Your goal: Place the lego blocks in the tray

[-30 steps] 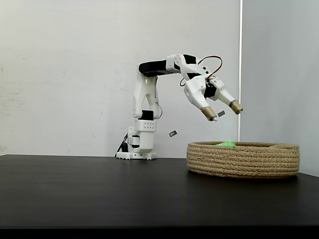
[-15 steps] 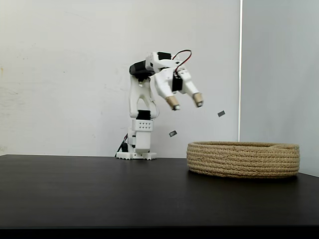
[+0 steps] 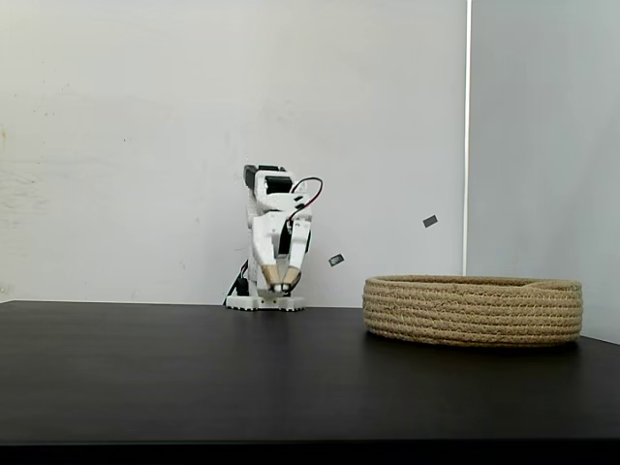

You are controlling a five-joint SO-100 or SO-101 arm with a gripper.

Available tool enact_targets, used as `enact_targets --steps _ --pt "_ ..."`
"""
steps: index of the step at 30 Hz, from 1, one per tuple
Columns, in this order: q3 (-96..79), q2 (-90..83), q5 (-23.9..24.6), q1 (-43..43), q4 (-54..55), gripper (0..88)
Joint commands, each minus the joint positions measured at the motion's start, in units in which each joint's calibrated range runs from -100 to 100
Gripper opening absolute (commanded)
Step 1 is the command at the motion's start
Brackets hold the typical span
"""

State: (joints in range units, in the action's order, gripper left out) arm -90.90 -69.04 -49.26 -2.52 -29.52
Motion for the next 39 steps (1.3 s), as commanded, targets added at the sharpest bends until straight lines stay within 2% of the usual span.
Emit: enact_targets --steps 1,5,9,11,16,18,21,24,26,39 --pt "-7.9 -13.5 -2.0 -1.5 -3.2 0.0" --pt "-9.1 -21.1 -2.4 -1.2 -13.8 0.0" --pt "-9.1 -28.9 -2.3 -0.6 -28.9 0.0" --pt "-9.1 -29.8 -2.0 -0.3 -32.9 0.0" --pt "-9.1 -29.8 -4.8 -0.4 -43.4 0.0" --pt "-9.1 -29.8 -4.8 -0.5 -43.7 0.0" --pt "-9.1 -29.8 0.3 -0.3 -43.8 0.0" --pt "-9.1 -29.8 0.1 -0.1 -43.8 3.2" --pt "-9.1 -29.8 0.5 -0.2 -43.8 0.0" --pt "-9.1 -29.8 0.0 -0.4 -43.8 0.0"
